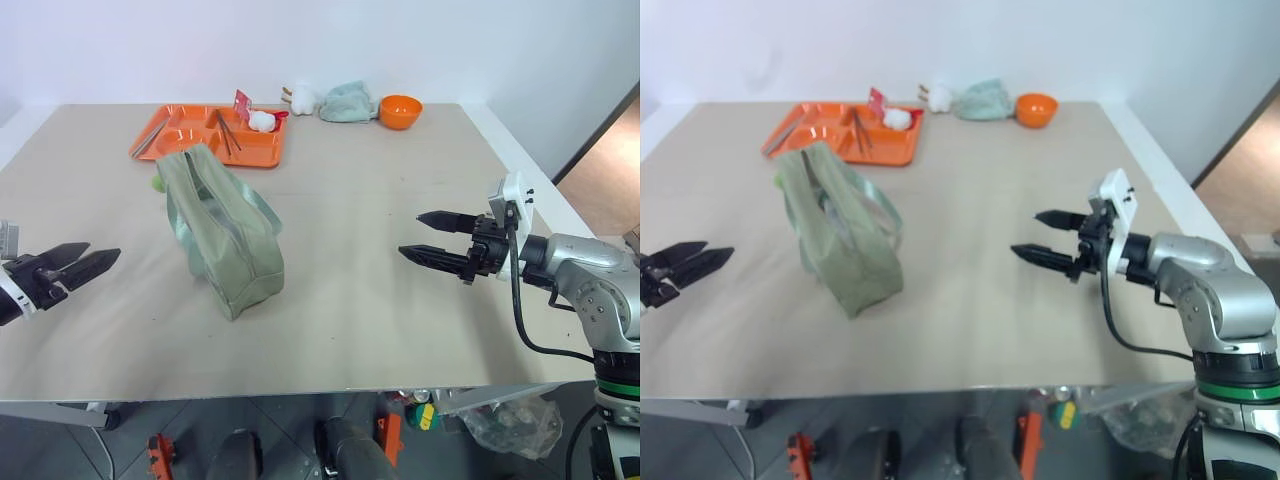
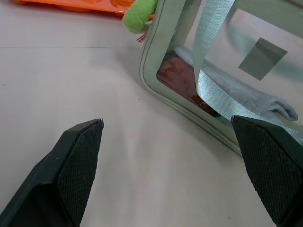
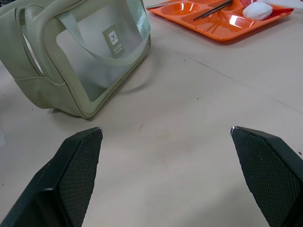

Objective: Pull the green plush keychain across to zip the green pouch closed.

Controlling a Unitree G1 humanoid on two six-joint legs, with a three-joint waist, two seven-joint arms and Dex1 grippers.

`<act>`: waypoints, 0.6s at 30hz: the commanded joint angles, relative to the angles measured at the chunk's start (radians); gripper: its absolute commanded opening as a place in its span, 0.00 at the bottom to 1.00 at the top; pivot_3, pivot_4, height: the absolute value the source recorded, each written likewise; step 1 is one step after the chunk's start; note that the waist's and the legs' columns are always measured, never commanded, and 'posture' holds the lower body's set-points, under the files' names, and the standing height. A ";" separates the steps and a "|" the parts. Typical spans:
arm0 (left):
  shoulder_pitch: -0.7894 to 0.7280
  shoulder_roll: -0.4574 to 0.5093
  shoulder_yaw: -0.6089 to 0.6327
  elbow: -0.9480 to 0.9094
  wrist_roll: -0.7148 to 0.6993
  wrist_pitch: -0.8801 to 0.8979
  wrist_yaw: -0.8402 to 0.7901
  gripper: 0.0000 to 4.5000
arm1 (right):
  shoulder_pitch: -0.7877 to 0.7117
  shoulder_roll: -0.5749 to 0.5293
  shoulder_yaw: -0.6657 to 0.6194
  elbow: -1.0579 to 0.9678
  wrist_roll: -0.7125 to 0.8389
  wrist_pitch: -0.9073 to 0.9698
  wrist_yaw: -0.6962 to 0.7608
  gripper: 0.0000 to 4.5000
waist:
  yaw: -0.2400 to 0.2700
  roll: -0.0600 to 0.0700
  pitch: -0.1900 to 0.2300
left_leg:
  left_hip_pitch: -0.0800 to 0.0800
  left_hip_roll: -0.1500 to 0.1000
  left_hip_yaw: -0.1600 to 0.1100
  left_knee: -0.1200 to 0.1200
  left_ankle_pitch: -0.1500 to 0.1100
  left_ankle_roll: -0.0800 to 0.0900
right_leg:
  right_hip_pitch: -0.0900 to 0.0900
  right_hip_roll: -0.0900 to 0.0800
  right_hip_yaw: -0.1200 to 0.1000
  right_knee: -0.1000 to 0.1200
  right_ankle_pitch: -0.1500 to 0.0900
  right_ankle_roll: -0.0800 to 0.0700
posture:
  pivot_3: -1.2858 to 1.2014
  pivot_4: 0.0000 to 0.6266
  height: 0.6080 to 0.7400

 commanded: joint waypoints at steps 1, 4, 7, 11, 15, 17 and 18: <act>-0.004 0.043 0.044 -0.018 -0.009 0.000 -0.015 0.99 | -0.036 -0.027 -0.004 -0.004 -0.006 -0.016 0.023 1.00 | 0.000 0.000 0.000 | 0.000 0.000 0.000 0.000 0.000 0.000 | 0.000 0.000 0.000 0.000 0.000 0.000 | 0.52 0.24 1.00; -0.021 0.064 0.041 -0.033 -0.008 -0.013 -0.032 0.99 | -0.079 -0.049 0.008 0.017 -0.017 -0.018 0.054 1.00 | -0.001 0.000 0.000 | 0.000 0.000 0.000 0.000 0.000 0.000 | 0.000 0.000 0.000 0.000 0.000 0.000 | 0.52 0.24 1.00; -0.049 0.094 0.020 -0.045 -0.009 -0.026 -0.071 0.99 | -0.112 -0.068 0.027 0.024 -0.024 -0.022 0.091 1.00 | 0.000 0.000 0.000 | 0.000 0.000 0.000 0.000 0.000 0.000 | 0.000 0.000 0.000 0.000 0.000 0.000 | 0.52 0.24 1.00; -0.111 0.155 -0.018 -0.086 -0.028 -0.007 -0.146 0.99 | -0.177 -0.102 0.057 0.033 -0.032 -0.023 0.155 1.00 | 0.000 0.000 0.000 | 0.000 0.000 0.000 0.000 0.000 0.000 | 0.000 0.000 0.000 0.000 0.000 0.000 | 0.52 0.24 1.00; -0.186 0.251 -0.094 -0.140 -0.047 0.015 -0.276 0.99 | -0.287 -0.142 0.102 0.043 -0.012 0.012 0.256 1.00 | 0.000 0.001 0.001 | -0.001 0.000 0.002 0.000 0.000 0.000 | -0.001 0.000 0.000 0.000 0.000 0.000 | 0.52 0.24 1.00; -0.225 0.280 -0.129 -0.142 -0.047 0.018 -0.318 0.99 | -0.325 -0.153 0.129 0.043 -0.018 0.015 0.292 1.00 | 0.000 0.001 0.001 | 0.000 0.000 0.002 0.000 0.000 0.000 | -0.002 0.000 0.000 0.000 0.000 -0.001 | 0.52 0.24 1.00; -0.252 0.293 -0.156 -0.144 -0.041 0.015 -0.335 0.99 | -0.344 -0.155 0.142 0.044 -0.024 0.015 0.309 1.00 | 0.000 0.001 0.001 | 0.000 0.000 0.003 -0.001 -0.001 0.001 | -0.002 0.000 0.000 0.000 -0.001 -0.001 | 0.52 0.24 1.00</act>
